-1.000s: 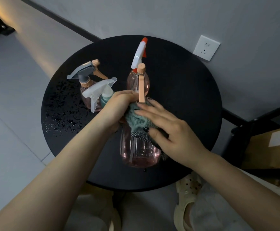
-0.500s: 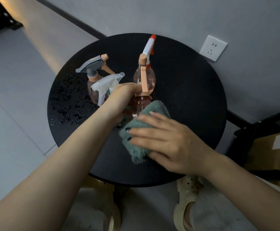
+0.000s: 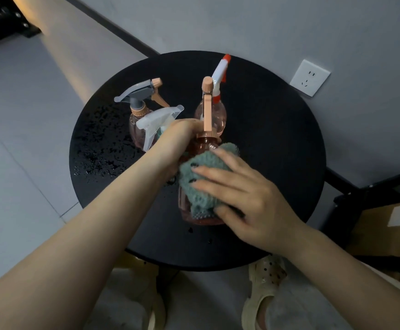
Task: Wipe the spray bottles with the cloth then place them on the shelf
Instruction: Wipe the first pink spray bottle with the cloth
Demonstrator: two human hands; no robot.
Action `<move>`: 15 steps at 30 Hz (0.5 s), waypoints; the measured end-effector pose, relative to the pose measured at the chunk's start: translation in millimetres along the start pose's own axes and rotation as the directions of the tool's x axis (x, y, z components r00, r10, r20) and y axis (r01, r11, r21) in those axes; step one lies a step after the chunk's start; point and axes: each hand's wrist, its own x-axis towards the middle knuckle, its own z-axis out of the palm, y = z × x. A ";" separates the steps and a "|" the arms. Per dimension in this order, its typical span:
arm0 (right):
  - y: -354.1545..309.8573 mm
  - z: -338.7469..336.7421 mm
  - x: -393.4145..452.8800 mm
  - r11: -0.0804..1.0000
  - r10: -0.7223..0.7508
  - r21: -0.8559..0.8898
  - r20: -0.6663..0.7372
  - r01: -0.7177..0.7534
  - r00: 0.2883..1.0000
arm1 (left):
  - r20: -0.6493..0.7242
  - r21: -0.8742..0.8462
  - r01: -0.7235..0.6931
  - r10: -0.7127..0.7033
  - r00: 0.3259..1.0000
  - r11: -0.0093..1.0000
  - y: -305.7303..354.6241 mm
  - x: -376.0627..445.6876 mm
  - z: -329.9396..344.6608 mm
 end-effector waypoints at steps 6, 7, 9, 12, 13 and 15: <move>-0.1 -4.5 2.3 0.942 -0.239 -0.194 0.186 0.274 0.953 | -0.023 0.056 0.011 -0.010 1.000 0.998 3.1 -2.3 -0.2; 2.1 -6.6 3.1 0.941 -0.233 -0.204 0.182 0.269 0.955 | 0.000 0.041 0.011 -0.011 1.000 0.999 3.8 -3.3 0.9; 7.3 -10.5 4.4 0.966 -0.165 -0.180 0.123 0.185 0.979 | 0.053 0.016 -0.002 0.001 0.999 1.000 4.1 -4.5 3.0; 12.7 -13.2 7.3 0.991 0.112 0.067 -0.006 -0.112 0.994 | 0.107 0.013 -0.024 0.022 0.994 1.000 0.1 -1.2 3.8; 12.6 -12.7 8.6 0.966 0.206 0.167 -0.029 -0.198 0.978 | 0.114 0.028 -0.019 0.016 0.993 0.999 -1.2 -0.5 2.7; 10.2 -9.7 10.6 0.919 0.309 0.276 -0.055 -0.283 0.950 | 0.132 0.048 -0.011 0.005 0.991 0.999 -3.0 1.2 0.4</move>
